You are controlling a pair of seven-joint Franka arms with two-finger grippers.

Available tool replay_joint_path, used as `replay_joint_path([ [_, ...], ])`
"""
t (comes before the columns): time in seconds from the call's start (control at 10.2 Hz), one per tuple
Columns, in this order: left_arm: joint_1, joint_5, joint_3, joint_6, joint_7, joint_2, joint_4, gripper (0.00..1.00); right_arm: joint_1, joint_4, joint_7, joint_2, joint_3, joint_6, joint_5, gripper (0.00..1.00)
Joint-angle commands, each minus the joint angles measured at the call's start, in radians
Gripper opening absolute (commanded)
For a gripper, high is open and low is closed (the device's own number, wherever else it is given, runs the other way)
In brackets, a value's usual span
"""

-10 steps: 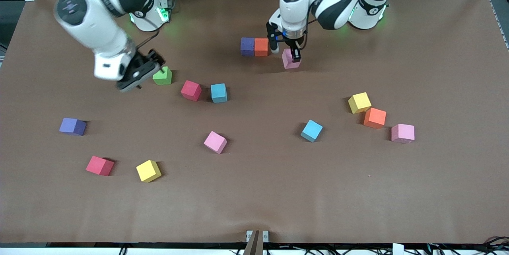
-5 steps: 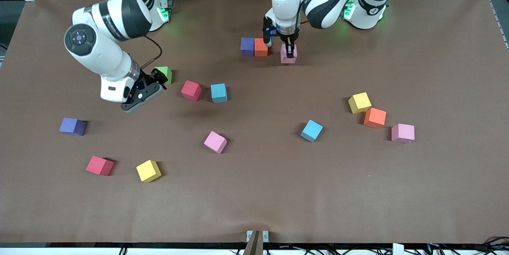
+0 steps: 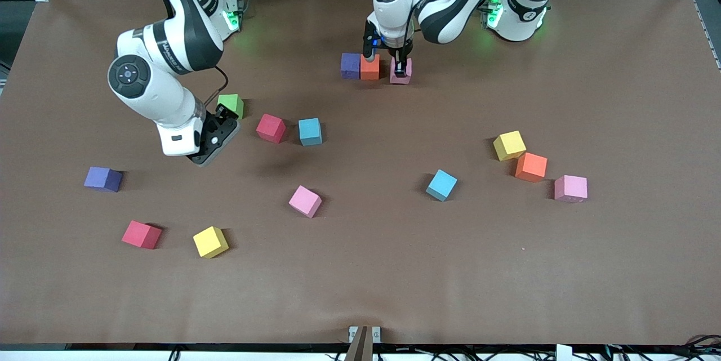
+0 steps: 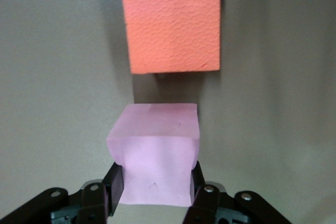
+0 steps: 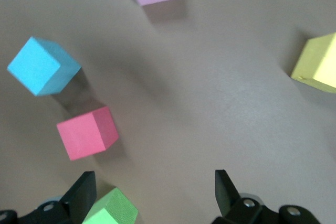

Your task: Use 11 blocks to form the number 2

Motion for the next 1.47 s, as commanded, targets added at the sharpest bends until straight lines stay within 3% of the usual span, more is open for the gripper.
replay_joint_path([
  [0.0, -0.021, 0.024, 0.005, -0.002, 0.007, 0.045, 0.044, 0.21, 0.023, -0.067, -0.061, -0.020, 0.005, 0.007, 0.001, 1.00],
  [0.88, -0.073, 0.024, 0.011, -0.004, -0.009, 0.108, 0.081, 0.21, 0.140, -0.142, -0.054, 0.025, 0.011, 0.068, 0.005, 1.00],
  [0.98, -0.074, 0.025, 0.013, -0.004, -0.009, 0.110, 0.084, 0.27, 0.152, -0.144, -0.055, 0.038, 0.011, 0.076, 0.005, 1.00],
  [1.08, -0.072, 0.054, 0.014, -0.004, -0.007, 0.110, 0.085, 0.74, 0.170, -0.142, -0.055, 0.044, 0.011, 0.087, 0.003, 1.00],
  [1.18, -0.072, 0.080, 0.031, -0.004, -0.010, 0.110, 0.087, 1.00, 0.180, -0.142, -0.054, 0.049, 0.011, 0.110, 0.003, 1.00],
  [1.37, -0.072, 0.082, 0.034, -0.004, -0.051, 0.108, 0.087, 1.00, 0.184, -0.139, -0.063, 0.049, 0.011, 0.119, 0.003, 1.00],
])
